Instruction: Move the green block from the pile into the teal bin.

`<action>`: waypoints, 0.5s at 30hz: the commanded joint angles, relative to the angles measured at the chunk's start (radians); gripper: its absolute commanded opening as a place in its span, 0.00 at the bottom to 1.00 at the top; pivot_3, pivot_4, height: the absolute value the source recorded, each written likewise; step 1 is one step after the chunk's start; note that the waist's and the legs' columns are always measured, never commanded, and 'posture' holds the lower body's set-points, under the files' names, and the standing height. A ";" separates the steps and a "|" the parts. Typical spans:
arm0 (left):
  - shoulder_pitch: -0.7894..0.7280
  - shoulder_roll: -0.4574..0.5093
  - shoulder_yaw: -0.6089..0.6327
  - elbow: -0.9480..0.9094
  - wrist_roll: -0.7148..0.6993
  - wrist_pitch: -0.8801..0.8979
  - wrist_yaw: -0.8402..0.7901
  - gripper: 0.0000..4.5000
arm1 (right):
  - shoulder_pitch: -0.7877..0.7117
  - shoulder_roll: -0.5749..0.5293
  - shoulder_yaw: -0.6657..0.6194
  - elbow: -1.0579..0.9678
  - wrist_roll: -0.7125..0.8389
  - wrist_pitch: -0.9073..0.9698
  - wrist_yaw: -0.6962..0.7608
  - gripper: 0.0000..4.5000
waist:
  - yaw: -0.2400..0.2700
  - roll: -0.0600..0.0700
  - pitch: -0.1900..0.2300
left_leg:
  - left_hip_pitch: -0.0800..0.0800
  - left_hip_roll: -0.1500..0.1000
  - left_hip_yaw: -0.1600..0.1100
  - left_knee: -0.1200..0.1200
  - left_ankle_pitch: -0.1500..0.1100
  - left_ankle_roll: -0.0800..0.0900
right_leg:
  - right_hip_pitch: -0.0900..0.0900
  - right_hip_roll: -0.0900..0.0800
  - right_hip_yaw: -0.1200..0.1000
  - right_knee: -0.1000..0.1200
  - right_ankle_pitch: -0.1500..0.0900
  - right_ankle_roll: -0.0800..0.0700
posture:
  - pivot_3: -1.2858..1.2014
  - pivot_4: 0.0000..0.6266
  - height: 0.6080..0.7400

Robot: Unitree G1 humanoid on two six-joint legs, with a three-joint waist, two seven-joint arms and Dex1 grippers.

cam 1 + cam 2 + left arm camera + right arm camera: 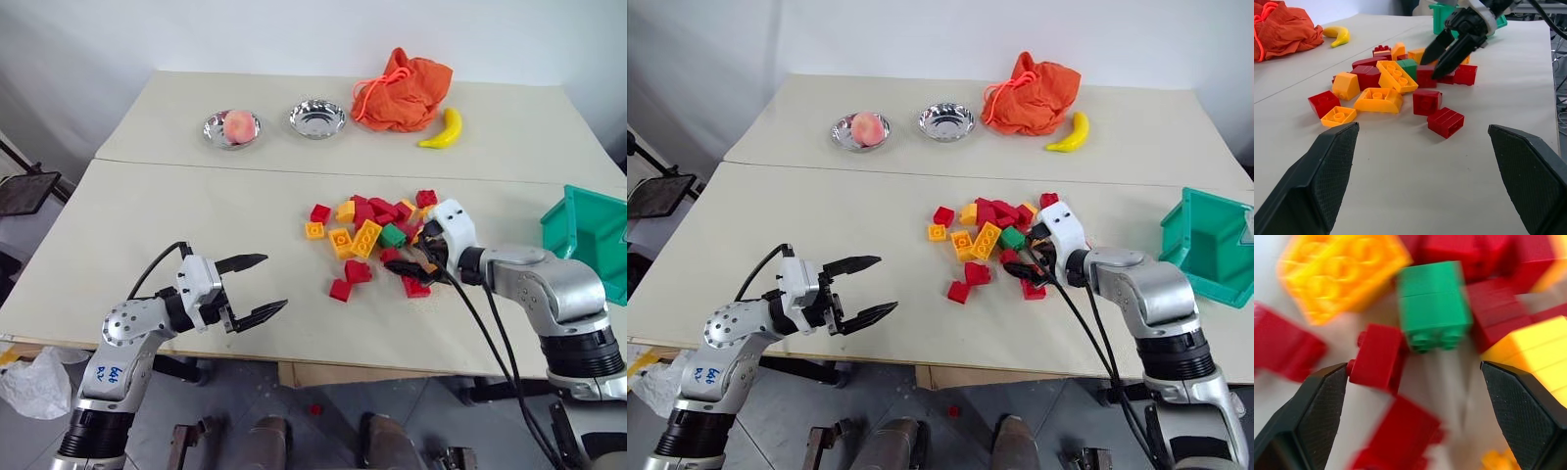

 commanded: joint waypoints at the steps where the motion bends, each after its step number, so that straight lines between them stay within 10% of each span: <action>1: -0.010 -0.004 -0.002 -0.024 0.006 -0.010 0.006 1.00 | -0.028 0.012 -0.009 0.036 -0.039 -0.084 0.001 0.99 | 0.000 0.000 0.000 | 0.000 0.000 0.000 0.000 0.000 0.000 | 0.000 0.000 0.000 0.000 0.000 0.000 | 0.52 0.24 1.00; 15: -0.021 -0.004 -0.003 -0.018 0.007 -0.004 0.004 1.00 | -0.168 0.111 0.015 0.209 -0.091 -0.180 0.052 0.99 | -0.023 0.000 0.000 | 0.000 0.000 0.000 0.000 0.000 0.000 | 0.000 0.000 0.000 0.001 0.000 0.000 | 0.52 0.24 1.00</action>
